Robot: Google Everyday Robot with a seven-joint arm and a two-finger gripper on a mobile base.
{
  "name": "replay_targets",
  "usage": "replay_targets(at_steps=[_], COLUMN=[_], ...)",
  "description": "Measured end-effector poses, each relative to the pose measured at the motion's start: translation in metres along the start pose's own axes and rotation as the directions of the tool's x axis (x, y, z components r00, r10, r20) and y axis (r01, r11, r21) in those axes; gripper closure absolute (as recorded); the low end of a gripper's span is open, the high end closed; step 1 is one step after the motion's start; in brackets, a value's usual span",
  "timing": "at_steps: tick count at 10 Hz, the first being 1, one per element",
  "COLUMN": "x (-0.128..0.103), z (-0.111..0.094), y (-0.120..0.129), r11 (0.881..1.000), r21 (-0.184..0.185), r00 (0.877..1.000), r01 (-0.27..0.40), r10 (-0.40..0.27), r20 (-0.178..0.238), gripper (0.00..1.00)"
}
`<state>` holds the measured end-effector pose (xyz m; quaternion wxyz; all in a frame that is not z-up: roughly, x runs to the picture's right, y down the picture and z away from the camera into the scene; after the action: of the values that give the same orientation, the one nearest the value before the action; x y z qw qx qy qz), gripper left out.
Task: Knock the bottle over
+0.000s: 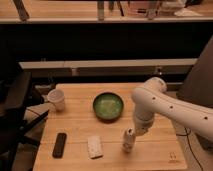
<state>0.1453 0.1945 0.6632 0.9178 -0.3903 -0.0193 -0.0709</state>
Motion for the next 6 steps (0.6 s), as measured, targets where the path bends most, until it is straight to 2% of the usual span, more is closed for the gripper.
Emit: replay_targets(at_steps=[1, 5, 6], x=[-0.009, -0.015, -0.029], z=[-0.001, -0.004, -0.006], y=[-0.001, 0.000, 0.000], r11=[1.000, 0.999, 0.998], r21=[-0.003, -0.005, -0.005], r00=[1.000, 0.999, 0.998], r01=[0.008, 0.046, 0.061], r10=[-0.008, -0.046, -0.061], r20=[-0.003, -0.026, -0.032], gripper=[1.00, 1.00, 1.00])
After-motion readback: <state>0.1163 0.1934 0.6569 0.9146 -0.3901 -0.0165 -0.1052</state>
